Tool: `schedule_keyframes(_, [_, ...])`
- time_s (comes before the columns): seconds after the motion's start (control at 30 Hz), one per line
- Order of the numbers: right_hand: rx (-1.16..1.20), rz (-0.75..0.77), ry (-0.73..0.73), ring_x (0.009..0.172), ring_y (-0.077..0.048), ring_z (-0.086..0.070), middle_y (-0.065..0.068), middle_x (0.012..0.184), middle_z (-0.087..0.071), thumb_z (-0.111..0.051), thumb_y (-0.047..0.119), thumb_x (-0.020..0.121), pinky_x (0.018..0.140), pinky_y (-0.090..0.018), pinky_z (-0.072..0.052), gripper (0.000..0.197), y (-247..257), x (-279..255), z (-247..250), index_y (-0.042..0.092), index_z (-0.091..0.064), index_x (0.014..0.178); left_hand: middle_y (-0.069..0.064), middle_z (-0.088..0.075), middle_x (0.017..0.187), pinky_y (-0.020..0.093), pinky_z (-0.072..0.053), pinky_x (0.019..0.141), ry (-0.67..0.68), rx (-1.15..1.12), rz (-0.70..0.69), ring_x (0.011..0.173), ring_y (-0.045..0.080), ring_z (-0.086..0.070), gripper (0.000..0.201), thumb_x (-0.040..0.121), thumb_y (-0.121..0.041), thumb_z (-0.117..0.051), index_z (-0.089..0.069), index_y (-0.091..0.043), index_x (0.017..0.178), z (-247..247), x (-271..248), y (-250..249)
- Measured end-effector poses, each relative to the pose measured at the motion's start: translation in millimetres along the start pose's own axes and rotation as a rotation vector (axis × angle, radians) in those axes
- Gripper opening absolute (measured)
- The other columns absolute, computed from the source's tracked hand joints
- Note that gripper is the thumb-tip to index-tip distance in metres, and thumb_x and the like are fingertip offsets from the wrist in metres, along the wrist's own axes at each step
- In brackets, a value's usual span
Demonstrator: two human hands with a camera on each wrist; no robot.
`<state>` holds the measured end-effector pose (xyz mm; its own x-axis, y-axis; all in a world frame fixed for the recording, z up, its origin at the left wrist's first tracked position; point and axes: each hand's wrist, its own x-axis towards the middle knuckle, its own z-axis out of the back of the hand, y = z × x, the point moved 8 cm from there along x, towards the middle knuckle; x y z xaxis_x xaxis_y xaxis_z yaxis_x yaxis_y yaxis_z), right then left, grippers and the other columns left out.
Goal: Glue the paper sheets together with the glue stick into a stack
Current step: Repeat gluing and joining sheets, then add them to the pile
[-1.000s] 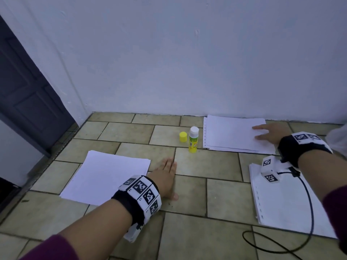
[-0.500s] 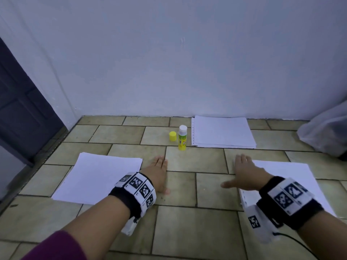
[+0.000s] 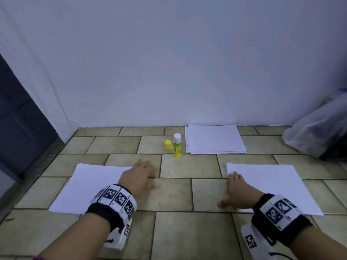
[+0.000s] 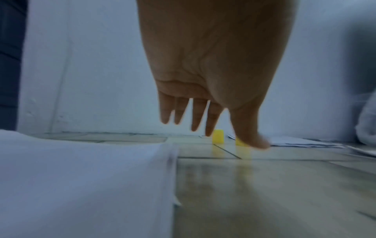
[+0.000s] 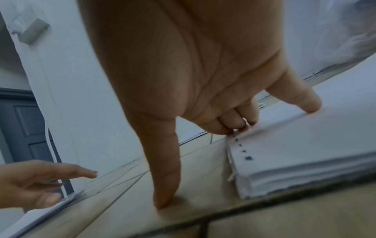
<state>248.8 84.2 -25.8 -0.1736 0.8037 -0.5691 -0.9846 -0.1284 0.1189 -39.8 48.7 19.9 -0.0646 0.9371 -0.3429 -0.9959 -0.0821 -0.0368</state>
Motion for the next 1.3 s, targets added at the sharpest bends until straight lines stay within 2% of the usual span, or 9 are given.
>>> schedule_keyframes(0.1, [0.002,-0.008,-0.006,0.147,-0.029,0.013,-0.017,0.157,0.017,-0.063,0.060,0.079,0.117,-0.052,-0.017,0.121,-0.3,0.2,-1.1,-0.003,0.014,0.148,0.009,-0.022,0.155,0.045,-0.031,0.111,0.096,0.056,0.296,0.145,0.038,-0.013,0.097,0.079,-0.066,-0.061,-0.021,-0.009,0.148,-5.9,-11.1,44.9])
schedule_keyframes(0.17, [-0.002,-0.008,-0.015,0.147,-0.029,0.012,-0.017,0.157,0.017,-0.063,0.060,0.079,0.117,-0.051,-0.017,0.121,-0.3,-0.3,-0.9,-0.003,0.013,0.148,0.013,-0.030,0.150,0.044,-0.034,0.110,0.194,0.090,0.357,0.138,0.034,-0.031,0.106,0.073,-0.072,-0.062,-0.023,-0.005,0.145,-18.9,-16.9,60.7])
schedule_keyframes(0.23, [-0.009,-0.005,-0.022,0.147,-0.029,0.012,-0.016,0.158,0.017,-0.063,0.061,0.079,0.117,-0.051,-0.017,0.120,-0.7,-0.8,-0.9,-0.003,0.013,0.148,0.015,-0.028,0.149,0.038,-0.038,0.107,0.198,0.093,0.351,0.133,0.028,-0.040,0.113,0.071,-0.071,-0.065,-0.016,-0.002,0.147,-26.4,-20.9,66.5])
schedule_keyframes(0.33, [-0.027,0.005,-0.032,0.147,-0.028,0.010,-0.016,0.158,0.015,-0.061,0.062,0.079,0.117,-0.051,-0.018,0.120,-2.1,-0.9,-1.3,-0.002,0.012,0.148,0.019,-0.009,0.158,0.035,-0.034,0.110,0.170,0.138,0.342,0.140,0.028,-0.031,0.115,0.079,-0.062,-0.064,0.002,-0.001,0.151,-26.1,-26.2,65.9])
schedule_keyframes(0.67, [-0.059,0.026,-0.082,0.148,-0.027,0.007,-0.015,0.159,0.012,-0.058,0.065,0.079,0.118,-0.046,-0.018,0.118,-2.0,-5.4,2.2,-0.001,0.010,0.149,0.007,-0.030,0.150,0.030,-0.036,0.109,0.162,0.142,0.230,0.136,0.020,-0.036,0.114,0.075,-0.066,-0.064,-0.004,-0.007,0.152,-16.5,-26.1,69.1])
schedule_keyframes(0.9, [-0.060,0.034,-0.124,0.148,-0.026,0.004,-0.015,0.159,0.009,-0.058,0.066,0.079,0.119,-0.040,-0.016,0.118,1.4,-9.5,7.8,0.000,0.008,0.150,0.011,-0.011,0.157,0.030,-0.023,0.116,0.282,0.294,0.186,0.144,0.022,-0.021,0.115,0.081,-0.041,-0.072,0.012,-0.003,0.149,-14.8,-35.2,68.4])
schedule_keyframes(1.1, [-0.045,0.040,-0.141,0.148,-0.026,0.002,-0.015,0.159,0.008,-0.059,0.065,0.079,0.119,-0.038,-0.016,0.117,1.9,-12.5,10.9,0.000,0.007,0.150,0.003,-0.036,0.146,0.030,-0.038,0.107,0.211,0.342,0.141,0.133,0.020,-0.041,0.099,0.078,-0.033,-0.075,-0.009,-0.014,0.150,-7.1,-34.6,69.5])
schedule_keyframes(1.2, [-0.023,0.047,-0.154,0.148,-0.025,-0.002,-0.014,0.160,0.004,-0.061,0.066,0.077,0.118,-0.037,-0.019,0.117,3.1,-13.4,13.3,0.001,0.004,0.150,-0.002,-0.054,0.126,0.027,-0.045,0.093,0.161,0.315,0.138,0.114,0.016,-0.055,0.064,0.083,-0.029,-0.066,-0.034,-0.020,0.138,4.9,-35.3,68.3])
schedule_keyframes(1.3, [0.006,0.041,-0.183,0.139,-0.025,-0.026,-0.014,0.152,-0.023,-0.062,0.067,0.075,0.108,-0.034,-0.032,0.104,2.7,-12.5,20.7,0.002,-0.021,0.145,0.000,-0.057,0.121,0.026,-0.046,0.087,0.148,0.294,0.153,0.109,0.017,-0.058,0.048,0.091,-0.024,-0.052,-0.038,-0.018,0.136,20.4,-37.8,56.2])
